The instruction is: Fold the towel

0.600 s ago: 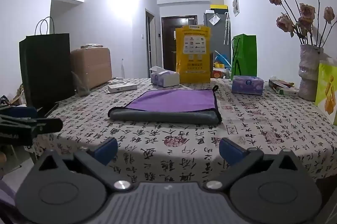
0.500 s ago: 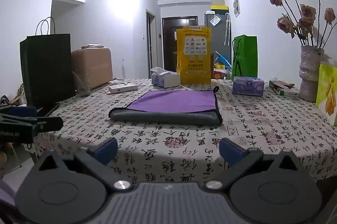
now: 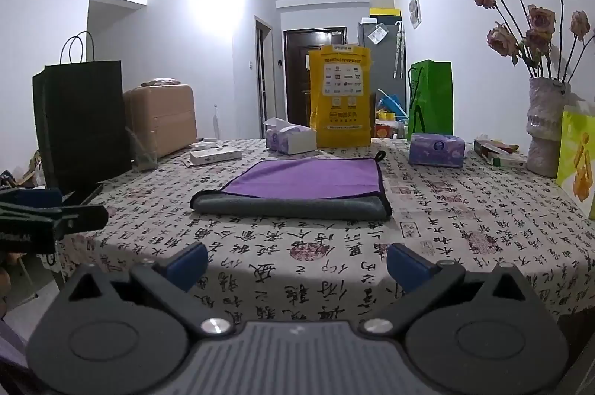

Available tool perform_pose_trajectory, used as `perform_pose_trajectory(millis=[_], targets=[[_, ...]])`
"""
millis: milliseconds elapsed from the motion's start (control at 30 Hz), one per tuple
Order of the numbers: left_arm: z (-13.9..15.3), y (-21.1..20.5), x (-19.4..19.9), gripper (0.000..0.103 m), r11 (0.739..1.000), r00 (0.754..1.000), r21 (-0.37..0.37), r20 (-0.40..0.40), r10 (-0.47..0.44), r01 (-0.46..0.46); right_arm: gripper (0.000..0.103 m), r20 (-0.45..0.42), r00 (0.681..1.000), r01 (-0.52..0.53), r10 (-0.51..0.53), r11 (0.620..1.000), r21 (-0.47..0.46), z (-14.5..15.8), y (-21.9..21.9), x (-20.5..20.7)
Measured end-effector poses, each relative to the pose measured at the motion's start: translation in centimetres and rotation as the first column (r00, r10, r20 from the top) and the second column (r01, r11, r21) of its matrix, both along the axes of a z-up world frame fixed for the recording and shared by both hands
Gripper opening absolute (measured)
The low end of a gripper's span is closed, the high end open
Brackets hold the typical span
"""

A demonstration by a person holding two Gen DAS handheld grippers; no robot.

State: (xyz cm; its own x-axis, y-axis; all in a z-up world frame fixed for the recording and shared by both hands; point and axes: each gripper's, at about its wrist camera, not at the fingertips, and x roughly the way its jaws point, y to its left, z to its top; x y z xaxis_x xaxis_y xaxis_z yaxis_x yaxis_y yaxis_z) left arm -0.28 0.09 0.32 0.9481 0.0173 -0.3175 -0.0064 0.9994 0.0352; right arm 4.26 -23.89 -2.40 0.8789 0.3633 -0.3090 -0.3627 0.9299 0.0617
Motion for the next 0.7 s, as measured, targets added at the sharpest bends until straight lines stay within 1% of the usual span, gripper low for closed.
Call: perform_pose_trajectory(millis=[700], targets=[[-0.11, 0.04, 0.08, 0.103, 1.000, 1.000, 0.001, -0.006, -0.006, 0.006, 0.103, 0.005, 1.000, -0.003, 0.003, 1.000, -0.002, 0.06, 0.11, -0.02]])
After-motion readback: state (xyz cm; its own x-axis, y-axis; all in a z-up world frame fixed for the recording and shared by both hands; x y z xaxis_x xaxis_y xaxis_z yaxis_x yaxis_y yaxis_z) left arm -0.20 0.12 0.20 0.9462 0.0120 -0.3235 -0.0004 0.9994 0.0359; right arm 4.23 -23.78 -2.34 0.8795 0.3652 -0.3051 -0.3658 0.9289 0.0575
